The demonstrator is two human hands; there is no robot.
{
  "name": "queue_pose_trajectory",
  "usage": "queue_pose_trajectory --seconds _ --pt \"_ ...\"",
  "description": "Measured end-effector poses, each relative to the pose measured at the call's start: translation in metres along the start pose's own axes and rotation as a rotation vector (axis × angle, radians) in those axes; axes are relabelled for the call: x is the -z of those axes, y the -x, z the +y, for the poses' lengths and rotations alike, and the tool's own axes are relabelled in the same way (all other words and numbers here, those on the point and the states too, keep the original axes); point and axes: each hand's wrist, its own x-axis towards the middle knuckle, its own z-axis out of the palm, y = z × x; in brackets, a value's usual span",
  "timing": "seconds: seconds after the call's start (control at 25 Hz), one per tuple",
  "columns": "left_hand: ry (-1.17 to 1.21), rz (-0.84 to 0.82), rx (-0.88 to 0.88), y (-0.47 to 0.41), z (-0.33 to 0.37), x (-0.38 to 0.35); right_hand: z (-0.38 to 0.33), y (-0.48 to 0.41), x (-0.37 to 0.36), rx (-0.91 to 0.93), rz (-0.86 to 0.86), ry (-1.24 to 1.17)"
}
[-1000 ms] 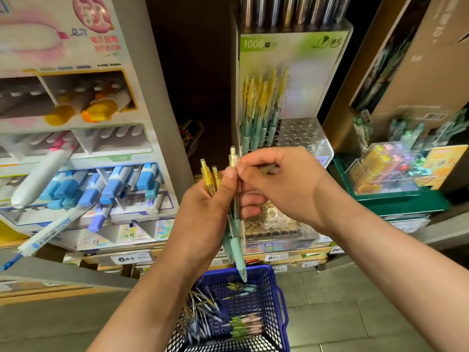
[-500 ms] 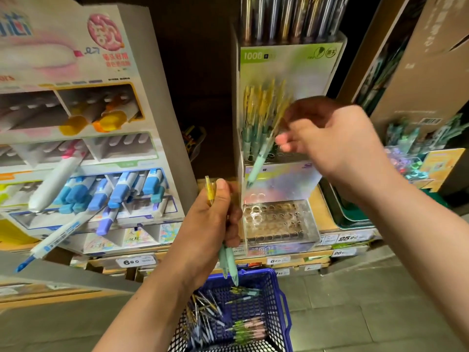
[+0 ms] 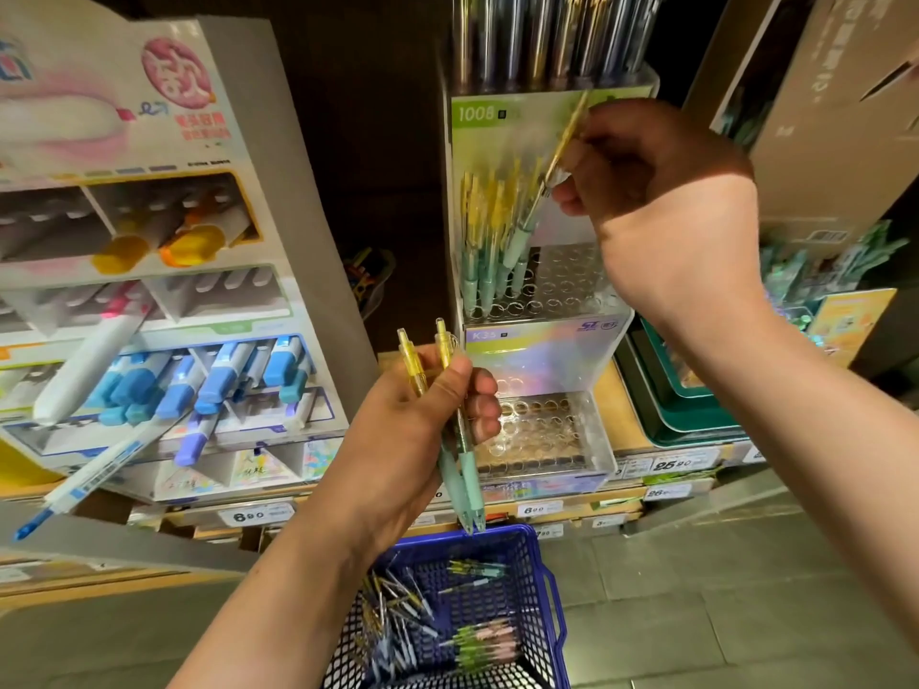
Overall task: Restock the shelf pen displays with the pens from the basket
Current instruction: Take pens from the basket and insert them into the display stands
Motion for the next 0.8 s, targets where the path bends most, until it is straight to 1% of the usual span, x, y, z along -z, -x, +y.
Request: queue_pose_trajectory --seconds 0.12,0.24,0.32,0.52,0.6,0.68,0.8 --pt "-0.050 -0.021 -0.008 -0.001 0.001 0.005 0.005 -0.001 -0.002 0.100 -0.029 0.124" --pt "-0.122 -0.003 -0.006 -0.001 -0.002 0.007 0.015 0.005 -0.010 0.147 -0.129 0.275" --pt "-0.118 0.002 -0.021 -0.002 -0.004 0.008 0.021 0.007 -0.015 0.148 -0.158 0.337" --pt "0.003 -0.033 0.017 -0.004 -0.004 0.004 0.023 0.011 -0.022 0.120 -0.127 0.382" --pt "-0.025 -0.018 0.004 -0.004 -0.004 0.004 0.020 0.011 -0.022 0.107 -0.138 0.428" --pt "-0.134 0.010 -0.047 -0.003 -0.004 0.004 0.017 0.013 -0.019 0.030 -0.196 0.456" --pt "-0.190 0.023 -0.099 -0.002 -0.003 0.002 0.009 0.028 -0.014 -0.222 -0.285 0.336"
